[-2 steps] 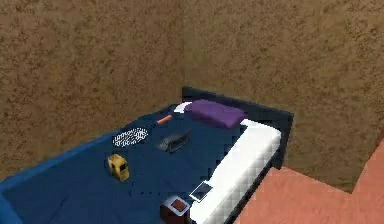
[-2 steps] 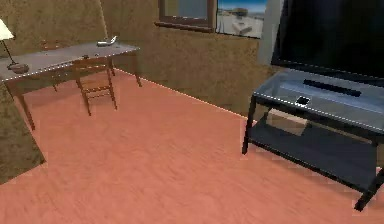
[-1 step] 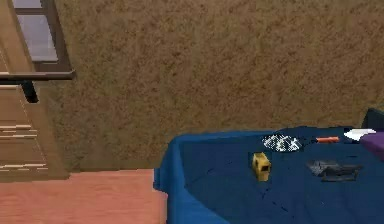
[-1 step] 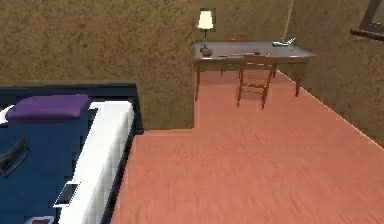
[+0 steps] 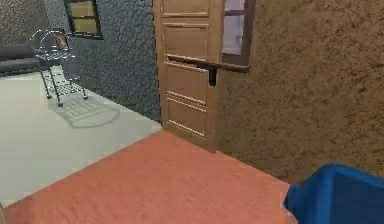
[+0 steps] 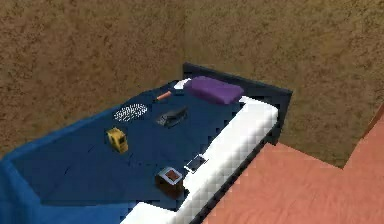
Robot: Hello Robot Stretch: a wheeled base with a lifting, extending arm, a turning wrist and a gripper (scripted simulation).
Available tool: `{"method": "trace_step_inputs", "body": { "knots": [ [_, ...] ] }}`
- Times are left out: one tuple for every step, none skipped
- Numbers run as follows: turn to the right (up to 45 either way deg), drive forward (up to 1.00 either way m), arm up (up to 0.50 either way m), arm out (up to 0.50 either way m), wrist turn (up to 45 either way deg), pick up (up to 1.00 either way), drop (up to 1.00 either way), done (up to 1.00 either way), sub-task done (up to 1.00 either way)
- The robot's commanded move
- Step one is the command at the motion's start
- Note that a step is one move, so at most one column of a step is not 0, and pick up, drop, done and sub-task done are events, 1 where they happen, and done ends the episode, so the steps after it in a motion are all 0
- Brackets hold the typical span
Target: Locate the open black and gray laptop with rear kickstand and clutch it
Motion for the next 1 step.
{"method": "trace_step_inputs", "body": {
  "knots": [
    [-45.0, 0.00, 0.00, 0.00, 0.0, 0.00, 0.00, 0.00, 0.00]
  ]
}}
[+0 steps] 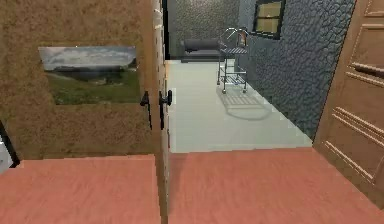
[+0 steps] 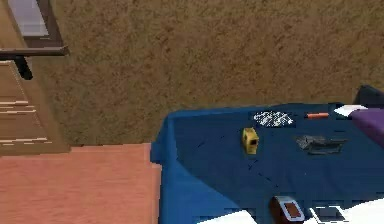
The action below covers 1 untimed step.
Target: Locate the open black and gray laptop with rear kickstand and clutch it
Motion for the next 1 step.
{"method": "trace_step_inputs", "body": {
  "knots": [
    [-45.0, 0.00, 0.00, 0.00, 0.0, 0.00, 0.00, 0.00, 0.00]
  ]
}}
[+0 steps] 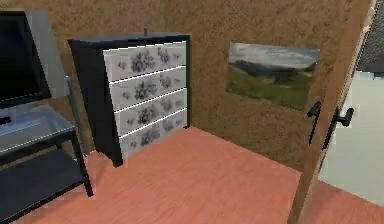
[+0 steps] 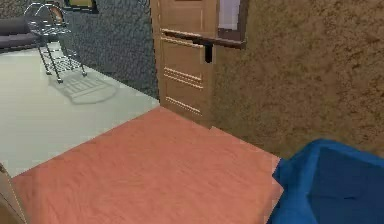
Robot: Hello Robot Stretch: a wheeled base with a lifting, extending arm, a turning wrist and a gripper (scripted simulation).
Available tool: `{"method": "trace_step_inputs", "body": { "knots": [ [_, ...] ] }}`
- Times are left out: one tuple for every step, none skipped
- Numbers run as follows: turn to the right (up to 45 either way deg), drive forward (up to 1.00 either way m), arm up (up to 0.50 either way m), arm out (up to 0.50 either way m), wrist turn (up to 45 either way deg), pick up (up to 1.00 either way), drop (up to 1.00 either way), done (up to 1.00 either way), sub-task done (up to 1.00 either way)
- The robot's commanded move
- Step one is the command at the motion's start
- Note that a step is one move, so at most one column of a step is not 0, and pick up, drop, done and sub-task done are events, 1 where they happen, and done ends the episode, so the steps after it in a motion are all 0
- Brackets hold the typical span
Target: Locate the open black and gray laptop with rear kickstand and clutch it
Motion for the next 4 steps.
{"method": "trace_step_inputs", "body": {
  "knots": [
    [-45.0, 0.00, 0.00, 0.00, 0.0, 0.00, 0.00, 0.00, 0.00],
    [-27.0, 0.00, 0.00, 0.00, 0.0, 0.00, 0.00, 0.00, 0.00],
    [0.0, 0.45, 0.00, 0.00, 0.0, 0.00, 0.00, 0.00, 0.00],
    [-21.0, 0.00, 0.00, 0.00, 0.0, 0.00, 0.00, 0.00, 0.00]
  ]
}}
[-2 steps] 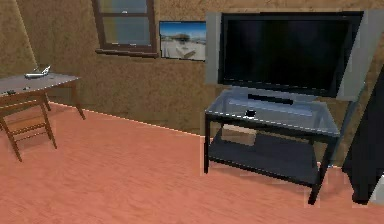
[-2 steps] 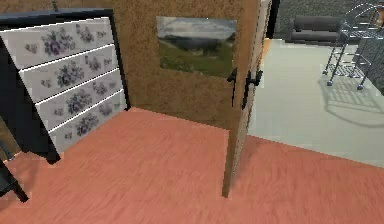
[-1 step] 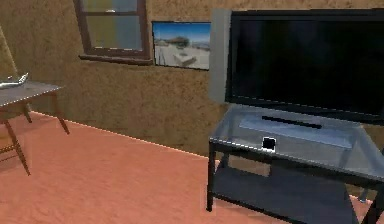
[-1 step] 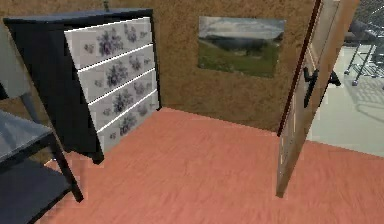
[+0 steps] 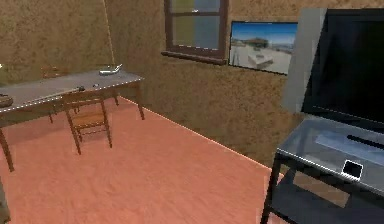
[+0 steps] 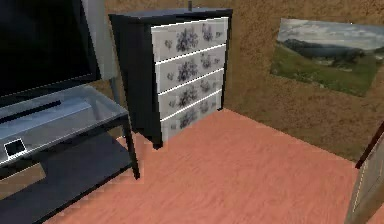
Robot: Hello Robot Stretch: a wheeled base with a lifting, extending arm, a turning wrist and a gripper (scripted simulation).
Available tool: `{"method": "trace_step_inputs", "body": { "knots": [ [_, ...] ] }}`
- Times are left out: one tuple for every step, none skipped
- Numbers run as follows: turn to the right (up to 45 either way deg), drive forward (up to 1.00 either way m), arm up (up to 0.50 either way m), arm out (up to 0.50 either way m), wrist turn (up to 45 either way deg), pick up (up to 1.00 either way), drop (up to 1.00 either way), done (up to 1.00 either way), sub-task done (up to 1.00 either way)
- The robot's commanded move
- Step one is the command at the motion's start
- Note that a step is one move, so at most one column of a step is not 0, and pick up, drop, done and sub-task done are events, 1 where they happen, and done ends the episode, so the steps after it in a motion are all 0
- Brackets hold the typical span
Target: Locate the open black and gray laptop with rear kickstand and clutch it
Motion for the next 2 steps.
{"method": "trace_step_inputs", "body": {
  "knots": [
    [-3.0, 0.00, 0.00, 0.00, 0.0, 0.00, 0.00, 0.00, 0.00],
    [0.0, 0.20, 0.00, 0.00, 0.0, 0.00, 0.00, 0.00, 0.00]
  ]
}}
